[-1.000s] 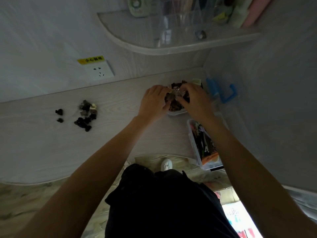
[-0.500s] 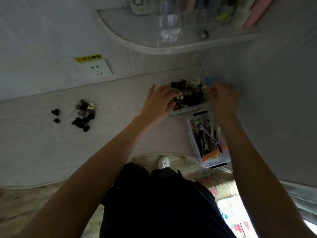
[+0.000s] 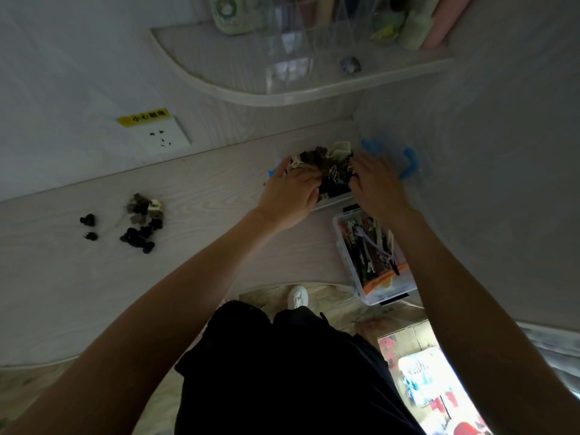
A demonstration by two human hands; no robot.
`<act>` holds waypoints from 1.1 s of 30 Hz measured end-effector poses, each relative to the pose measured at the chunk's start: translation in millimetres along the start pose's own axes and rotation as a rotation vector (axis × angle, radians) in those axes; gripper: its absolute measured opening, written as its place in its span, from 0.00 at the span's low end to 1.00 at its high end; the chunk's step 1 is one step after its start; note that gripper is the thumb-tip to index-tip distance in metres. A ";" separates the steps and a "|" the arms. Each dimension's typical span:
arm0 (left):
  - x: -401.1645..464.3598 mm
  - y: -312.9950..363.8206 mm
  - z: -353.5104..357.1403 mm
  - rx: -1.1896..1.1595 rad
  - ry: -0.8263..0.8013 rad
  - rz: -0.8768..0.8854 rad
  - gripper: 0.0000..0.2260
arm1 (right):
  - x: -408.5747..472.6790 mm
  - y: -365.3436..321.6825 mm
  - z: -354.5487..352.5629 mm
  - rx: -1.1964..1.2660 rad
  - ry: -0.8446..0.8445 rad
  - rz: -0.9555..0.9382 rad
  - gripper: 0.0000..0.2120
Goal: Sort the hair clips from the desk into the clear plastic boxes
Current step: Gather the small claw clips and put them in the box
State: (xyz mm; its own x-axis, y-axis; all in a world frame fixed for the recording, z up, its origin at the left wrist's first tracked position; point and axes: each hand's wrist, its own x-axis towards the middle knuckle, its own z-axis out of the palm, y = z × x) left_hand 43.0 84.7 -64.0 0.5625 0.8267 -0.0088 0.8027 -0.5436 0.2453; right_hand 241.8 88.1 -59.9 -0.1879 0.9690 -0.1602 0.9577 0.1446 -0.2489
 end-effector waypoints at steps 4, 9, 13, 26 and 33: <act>-11.4 -7.2 4.8 -0.198 0.062 0.040 0.16 | -7.6 -4.6 -5.5 0.186 0.050 -0.002 0.21; -52.1 -32.3 1.4 -0.405 0.296 -0.036 0.15 | -32.1 -53.4 -12.4 0.442 0.397 0.034 0.15; -113.8 -70.5 1.4 -0.421 0.502 -0.396 0.12 | -28.9 -123.3 12.9 0.480 0.276 -0.181 0.14; -290.4 -235.6 5.5 -0.361 0.137 -1.042 0.46 | 20.2 -315.2 137.4 0.269 -0.330 -0.274 0.38; -277.6 -270.9 8.8 -0.282 -0.063 -0.757 0.49 | 64.8 -340.5 143.5 0.009 -0.387 -0.445 0.50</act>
State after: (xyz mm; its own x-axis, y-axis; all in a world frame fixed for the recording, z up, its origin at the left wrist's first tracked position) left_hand -329.0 1.1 -136.6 -0.0965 0.9415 -0.3229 0.8950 0.2241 0.3858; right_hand -127.8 72.9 -122.5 -0.6391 0.6717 -0.3747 0.7667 0.5174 -0.3802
